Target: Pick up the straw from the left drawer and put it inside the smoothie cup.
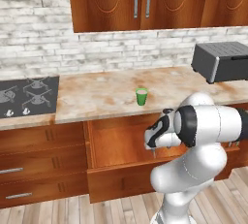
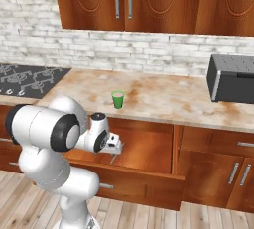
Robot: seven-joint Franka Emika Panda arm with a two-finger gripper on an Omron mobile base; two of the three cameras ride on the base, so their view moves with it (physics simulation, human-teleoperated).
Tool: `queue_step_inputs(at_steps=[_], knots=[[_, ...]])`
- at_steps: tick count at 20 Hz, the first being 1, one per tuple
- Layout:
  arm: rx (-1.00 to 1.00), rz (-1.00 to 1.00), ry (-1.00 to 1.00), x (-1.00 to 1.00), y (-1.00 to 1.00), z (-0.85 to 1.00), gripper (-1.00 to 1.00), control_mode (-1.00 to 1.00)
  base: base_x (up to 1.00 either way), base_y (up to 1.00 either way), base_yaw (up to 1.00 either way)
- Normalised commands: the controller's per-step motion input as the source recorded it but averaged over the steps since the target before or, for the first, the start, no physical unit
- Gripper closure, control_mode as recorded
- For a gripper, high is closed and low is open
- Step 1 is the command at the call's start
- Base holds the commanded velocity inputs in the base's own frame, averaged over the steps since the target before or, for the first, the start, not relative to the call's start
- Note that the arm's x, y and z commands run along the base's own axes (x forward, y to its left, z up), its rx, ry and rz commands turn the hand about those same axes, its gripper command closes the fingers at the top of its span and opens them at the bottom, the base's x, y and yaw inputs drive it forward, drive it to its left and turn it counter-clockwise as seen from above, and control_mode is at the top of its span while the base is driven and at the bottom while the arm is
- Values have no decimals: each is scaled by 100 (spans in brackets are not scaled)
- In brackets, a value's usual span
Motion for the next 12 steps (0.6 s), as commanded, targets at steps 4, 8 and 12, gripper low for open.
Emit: queue_step_inputs(at_steps=[4,8,12], knots=[[0,-1,-2,44,0,0,-100,-100,0,0,0],[0,-4,0,45,0,-3,-100,-100,0,0,0],[0,-6,0,45,-1,-14,-100,-100,0,0,0]])
